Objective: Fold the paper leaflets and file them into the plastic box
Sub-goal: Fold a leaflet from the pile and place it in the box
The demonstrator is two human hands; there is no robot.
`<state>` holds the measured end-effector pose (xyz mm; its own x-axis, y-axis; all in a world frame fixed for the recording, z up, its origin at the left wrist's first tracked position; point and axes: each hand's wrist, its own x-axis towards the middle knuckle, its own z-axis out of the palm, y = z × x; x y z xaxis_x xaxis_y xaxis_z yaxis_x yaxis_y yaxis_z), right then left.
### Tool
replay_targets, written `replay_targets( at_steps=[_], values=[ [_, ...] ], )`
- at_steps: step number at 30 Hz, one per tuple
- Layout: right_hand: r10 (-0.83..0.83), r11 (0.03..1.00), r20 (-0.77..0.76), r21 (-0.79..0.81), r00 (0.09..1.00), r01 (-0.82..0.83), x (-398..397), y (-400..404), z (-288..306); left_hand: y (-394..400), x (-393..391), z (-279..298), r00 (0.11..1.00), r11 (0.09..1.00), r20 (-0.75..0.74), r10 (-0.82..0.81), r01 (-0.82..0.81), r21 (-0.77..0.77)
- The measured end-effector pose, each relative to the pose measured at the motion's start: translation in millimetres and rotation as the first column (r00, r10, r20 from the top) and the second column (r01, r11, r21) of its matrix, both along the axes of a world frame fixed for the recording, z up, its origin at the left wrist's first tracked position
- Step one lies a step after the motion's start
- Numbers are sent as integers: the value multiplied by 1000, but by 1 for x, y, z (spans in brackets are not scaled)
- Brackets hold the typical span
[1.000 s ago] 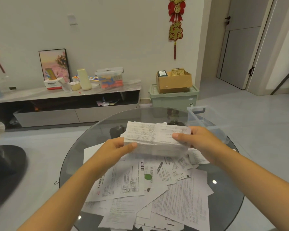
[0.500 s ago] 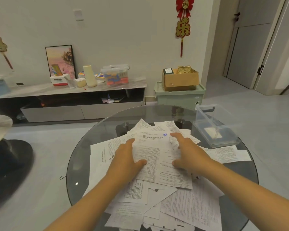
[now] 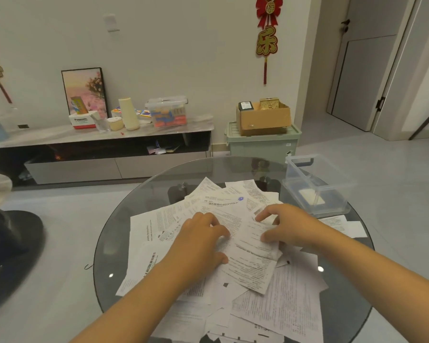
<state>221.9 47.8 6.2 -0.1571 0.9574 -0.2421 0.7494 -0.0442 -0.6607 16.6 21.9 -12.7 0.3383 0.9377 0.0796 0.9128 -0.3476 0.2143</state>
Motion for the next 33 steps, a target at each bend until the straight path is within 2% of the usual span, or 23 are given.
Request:
replay_targets(
  at_steps=[2,6,9,12,15,19,21,26,29,31,33],
  values=[
    [16,999,-4,-28,1000,-16,5,-4,3,-2,3,2,999,998,27,-34,35,-50],
    [6,1000,54,11,999,-7,18,-5,7,-11,12,8,982,967,153,-114,145,-210],
    [-7,1000,24,14,1000,7,28,-6,13,-16,17,13,967,932,189,-169,219,-288],
    [-64,995,-132,-83,989,53,35,-9,15,-19,18,17,966,907,139,-217,253,-337],
    [-141,973,-326,-219,935,70,38,-13,13,-20,21,22,958,877,213,-192,265,-400],
    [-259,943,-563,-322,784,80,38,-14,9,-20,19,18,952,890,270,-142,242,-386],
    [-293,936,-623,-341,726,85,37,-14,10,-17,17,14,952,892,285,-114,224,-392],
    [-311,933,-659,-347,685,89,33,-12,11,-14,14,12,912,863,409,-2,209,-460],
    [-315,934,-675,-344,667,94,28,-9,10,-12,14,10,861,875,504,60,198,-442],
    [-323,938,-662,-320,677,134,24,-7,10,-11,13,10,838,895,539,85,173,-410],
    [-308,948,-590,-260,746,186,19,-6,10,-9,11,7,842,920,531,98,127,-371]
  ],
)
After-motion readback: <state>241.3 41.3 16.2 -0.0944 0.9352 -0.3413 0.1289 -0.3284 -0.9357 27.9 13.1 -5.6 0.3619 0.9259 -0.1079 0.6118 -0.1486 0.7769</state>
